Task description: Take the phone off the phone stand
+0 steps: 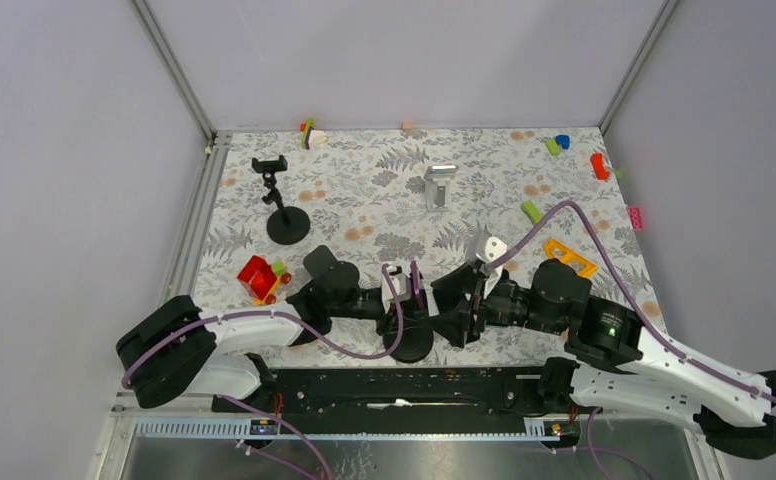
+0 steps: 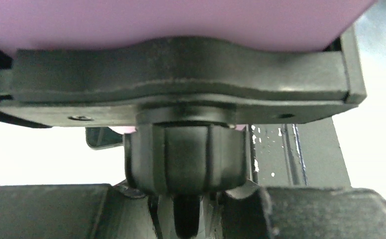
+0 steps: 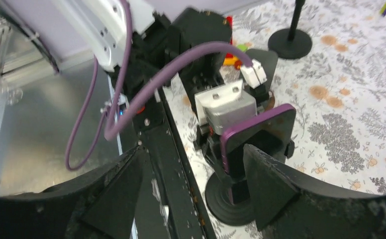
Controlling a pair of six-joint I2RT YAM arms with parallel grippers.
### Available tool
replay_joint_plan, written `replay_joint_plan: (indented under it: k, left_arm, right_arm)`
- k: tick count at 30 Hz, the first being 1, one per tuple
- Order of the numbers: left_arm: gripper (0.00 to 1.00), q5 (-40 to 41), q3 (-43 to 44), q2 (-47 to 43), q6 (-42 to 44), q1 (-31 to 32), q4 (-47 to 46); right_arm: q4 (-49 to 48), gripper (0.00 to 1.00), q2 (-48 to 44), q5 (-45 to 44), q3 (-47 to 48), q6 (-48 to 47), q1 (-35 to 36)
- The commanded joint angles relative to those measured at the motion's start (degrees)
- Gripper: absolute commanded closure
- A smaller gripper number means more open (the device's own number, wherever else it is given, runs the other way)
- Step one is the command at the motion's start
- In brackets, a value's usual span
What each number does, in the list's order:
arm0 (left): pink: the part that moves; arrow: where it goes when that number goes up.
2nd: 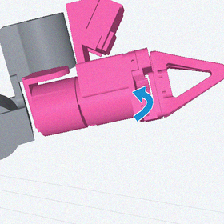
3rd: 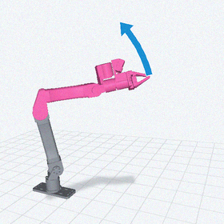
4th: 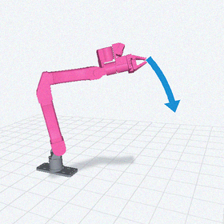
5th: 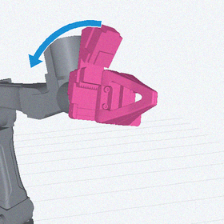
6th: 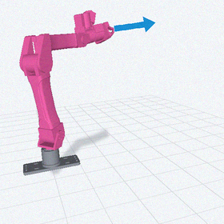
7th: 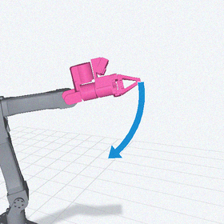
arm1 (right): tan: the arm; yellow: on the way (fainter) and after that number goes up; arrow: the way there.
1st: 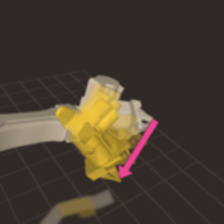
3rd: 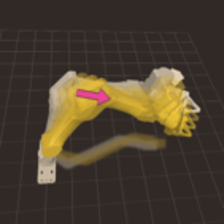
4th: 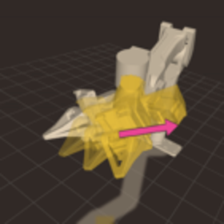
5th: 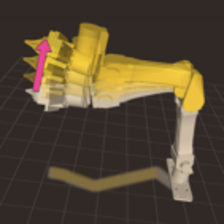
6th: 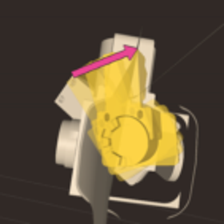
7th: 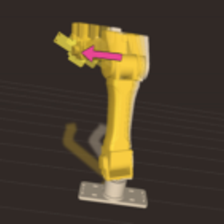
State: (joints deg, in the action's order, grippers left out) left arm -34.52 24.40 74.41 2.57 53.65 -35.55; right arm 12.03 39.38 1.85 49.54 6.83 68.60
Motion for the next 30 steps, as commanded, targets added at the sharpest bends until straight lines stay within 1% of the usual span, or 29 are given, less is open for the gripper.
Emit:
replay_joint_plan:
  k: [1,4,7,12,15,17,19,24,26,30]
  left_arm:
    - [1.00,-9.3,2.7,-2.6,0.3,0.1,8.0]
    - [1.00,-11.5,3.3,-4.0,1.5,0.1,9.8]
    - [1.00,-12.6,3.6,-5.1,2.2,0.1,11.1]
    - [1.00,-13.6,4.2,-5.4,3.0,0.2,12.7]
    - [1.00,-13.8,4.2,-5.3,3.1,0.2,12.7]
    - [1.00,-13.7,4.2,-5.2,3.1,0.1,12.5]
    - [1.00,-13.8,4.1,-5.2,3.1,0.2,12.3]
    - [1.00,-14.5,3.7,-5.2,3.2,0.2,11.9]
    - [1.00,-14.9,3.7,-5.2,3.5,0.1,12.0]
    - [1.00,-15.9,3.7,-5.2,3.8,0.1,12.1]
  right_arm:
    - [3.3,0.20,0.1,21.0,-1.1,-5.6,-7.2]
    - [3.9,0.18,0.4,21.5,-1.9,-10.7,-8.8]
    - [3.1,0.16,1.9,21.7,-2.4,-13.3,-10.5]
    - [-2.4,0.15,5.3,24.4,-3.2,-13.1,-12.3]
    - [-5.6,0.15,6.4,22.8,-3.6,-12.4,-12.3]
    - [-6.0,0.15,7.1,20.6,-3.4,-12.5,-12.3]
    - [-6.3,0.12,7.5,18.2,-3.5,-12.5,-12.3]
    - [-5.8,0.11,7.5,15.6,-4.2,-13.9,-12.4]
    - [-5.5,0.11,7.7,15.9,-4.5,-14.4,-13.0]
    - [-5.3,0.11,9.0,20.3,-4.2,-14.6,-14.8]
